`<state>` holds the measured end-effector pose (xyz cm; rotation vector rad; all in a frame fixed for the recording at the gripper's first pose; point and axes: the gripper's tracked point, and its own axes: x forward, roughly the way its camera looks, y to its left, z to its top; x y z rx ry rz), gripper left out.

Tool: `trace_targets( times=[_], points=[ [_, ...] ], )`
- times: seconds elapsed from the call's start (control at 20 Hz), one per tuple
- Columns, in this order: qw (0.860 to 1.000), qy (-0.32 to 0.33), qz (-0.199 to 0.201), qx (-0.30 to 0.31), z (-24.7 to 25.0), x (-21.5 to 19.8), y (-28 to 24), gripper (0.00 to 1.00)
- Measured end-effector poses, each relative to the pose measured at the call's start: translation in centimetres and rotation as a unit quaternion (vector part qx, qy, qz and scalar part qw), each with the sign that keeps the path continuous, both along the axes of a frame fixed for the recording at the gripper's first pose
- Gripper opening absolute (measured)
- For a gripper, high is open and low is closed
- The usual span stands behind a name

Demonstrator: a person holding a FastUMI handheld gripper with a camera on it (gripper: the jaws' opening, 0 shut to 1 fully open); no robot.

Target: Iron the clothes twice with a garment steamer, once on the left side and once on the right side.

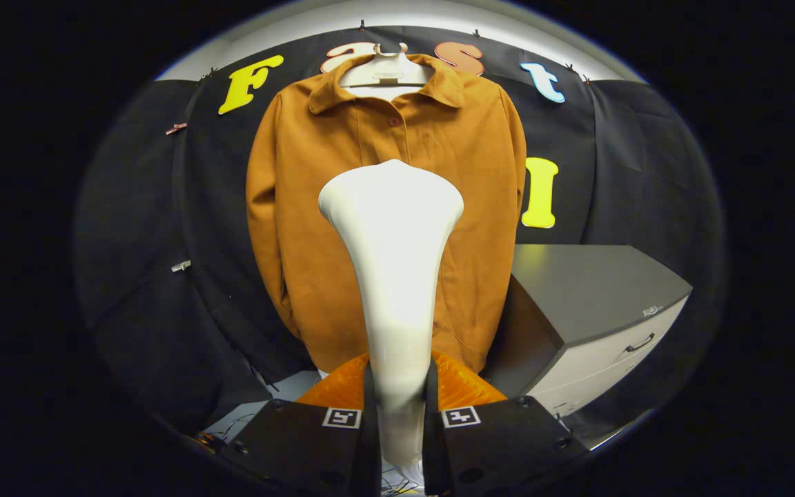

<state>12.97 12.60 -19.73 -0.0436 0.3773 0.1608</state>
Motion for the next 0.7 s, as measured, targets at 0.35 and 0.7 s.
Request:
trace_targets(
  times=[0.35, 0.7],
  points=[
    [0.999, -0.030, 0.013, 0.002, 4.7, 3.7, 5.5, 0.27],
    [0.999, -0.038, 0.005, -0.011, 5.1, 9.5, 9.8, 0.27]
  ],
)
